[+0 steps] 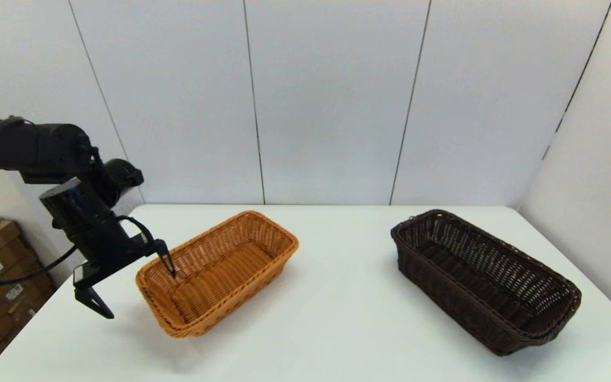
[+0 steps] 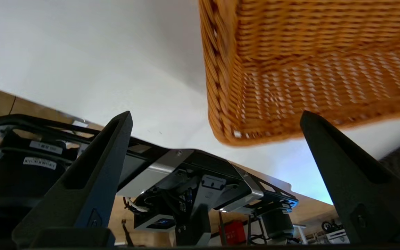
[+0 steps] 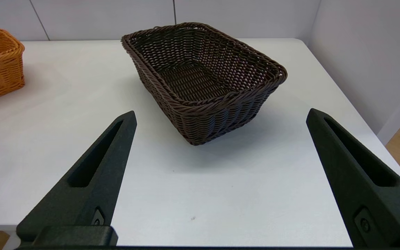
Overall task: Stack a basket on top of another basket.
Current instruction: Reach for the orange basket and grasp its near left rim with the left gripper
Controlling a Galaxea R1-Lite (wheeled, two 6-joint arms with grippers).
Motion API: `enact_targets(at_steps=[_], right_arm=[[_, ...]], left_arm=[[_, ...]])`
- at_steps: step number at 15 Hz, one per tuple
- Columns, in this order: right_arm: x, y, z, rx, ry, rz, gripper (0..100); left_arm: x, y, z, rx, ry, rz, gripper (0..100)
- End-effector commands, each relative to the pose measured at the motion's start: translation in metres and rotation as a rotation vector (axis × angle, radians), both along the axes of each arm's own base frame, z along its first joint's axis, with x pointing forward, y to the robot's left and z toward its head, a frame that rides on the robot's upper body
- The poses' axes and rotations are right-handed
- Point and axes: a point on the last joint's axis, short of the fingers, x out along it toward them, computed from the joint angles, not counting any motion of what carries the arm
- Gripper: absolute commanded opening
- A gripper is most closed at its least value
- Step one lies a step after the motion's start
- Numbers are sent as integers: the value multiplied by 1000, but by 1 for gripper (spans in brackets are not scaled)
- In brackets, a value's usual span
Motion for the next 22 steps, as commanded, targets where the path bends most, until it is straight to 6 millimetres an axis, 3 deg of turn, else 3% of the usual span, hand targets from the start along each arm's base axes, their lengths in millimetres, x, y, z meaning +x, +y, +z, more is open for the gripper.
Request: enact_targets(at_steps=[1,9,21,22], right_arm=[[0,0,0,0,0,0,100],[0,0,0,0,0,0,100],[0,0,0,0,2,0,100],[0,0,0,0,0,0,100]], left_arm=[[7,-1,-34,-2,30,12,100],[24,-13,-69,-26,24,12,100],[33,-18,-85,93,-77,37,100],[32,-17,-87,94,-74,39,0]])
